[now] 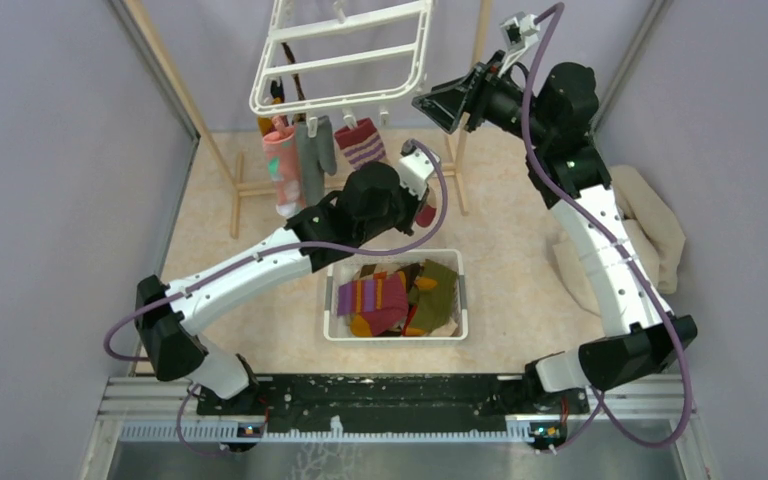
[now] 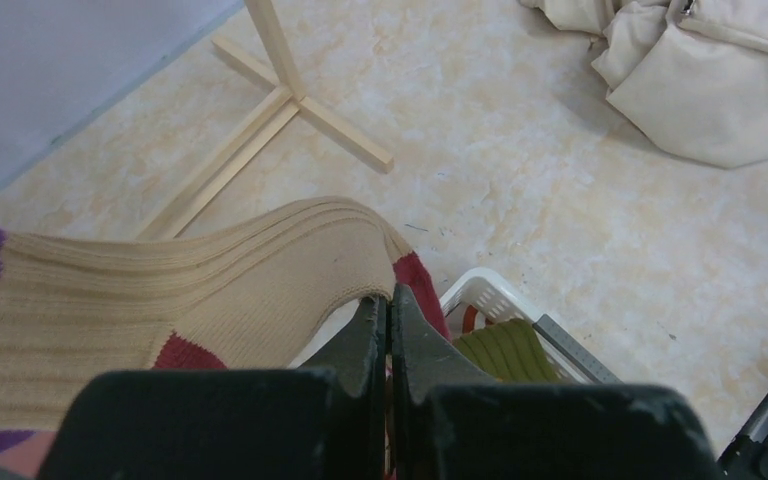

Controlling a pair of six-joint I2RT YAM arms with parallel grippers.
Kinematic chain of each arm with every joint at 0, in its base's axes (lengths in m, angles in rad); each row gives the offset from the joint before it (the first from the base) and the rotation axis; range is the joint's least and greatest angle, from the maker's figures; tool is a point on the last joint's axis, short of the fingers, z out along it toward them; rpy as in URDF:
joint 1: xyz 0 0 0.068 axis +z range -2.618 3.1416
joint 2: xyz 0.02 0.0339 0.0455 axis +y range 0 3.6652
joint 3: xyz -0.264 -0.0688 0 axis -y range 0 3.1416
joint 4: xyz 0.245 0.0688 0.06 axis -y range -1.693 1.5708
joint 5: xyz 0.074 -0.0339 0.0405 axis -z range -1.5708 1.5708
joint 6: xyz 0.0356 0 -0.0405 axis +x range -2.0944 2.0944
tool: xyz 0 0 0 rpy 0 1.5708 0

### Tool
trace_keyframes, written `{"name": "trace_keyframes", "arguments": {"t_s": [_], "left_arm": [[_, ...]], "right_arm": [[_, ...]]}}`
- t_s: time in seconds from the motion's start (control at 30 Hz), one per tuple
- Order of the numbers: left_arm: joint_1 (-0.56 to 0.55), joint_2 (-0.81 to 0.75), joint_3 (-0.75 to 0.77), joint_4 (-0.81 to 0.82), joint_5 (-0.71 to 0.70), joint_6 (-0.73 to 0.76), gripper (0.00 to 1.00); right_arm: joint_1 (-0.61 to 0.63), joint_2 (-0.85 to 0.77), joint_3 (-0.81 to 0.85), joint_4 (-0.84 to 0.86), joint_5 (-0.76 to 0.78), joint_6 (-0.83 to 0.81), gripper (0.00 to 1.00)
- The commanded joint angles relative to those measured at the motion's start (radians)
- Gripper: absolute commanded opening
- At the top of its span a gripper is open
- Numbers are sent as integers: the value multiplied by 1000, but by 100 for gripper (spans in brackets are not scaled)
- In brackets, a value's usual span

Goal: Remove the socks clipped to the hanger
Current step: Adjust the hanger on the clothesline.

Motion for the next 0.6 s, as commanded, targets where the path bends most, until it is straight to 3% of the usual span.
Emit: {"name": "trace_keyframes", "arguments": {"t_s": [0.0,0.17,0.57], "left_arm": [[13,80,68,-51,71,-22,0],[13,222,175,-94,44,32,0],[15,469,553,-197,46,143,0]], "right_arm": [[-7,26,44,186,-136,101,66],[-18,7,88,80,-54,38,66],[-153,-136,-32,66,77,41,66]]}}
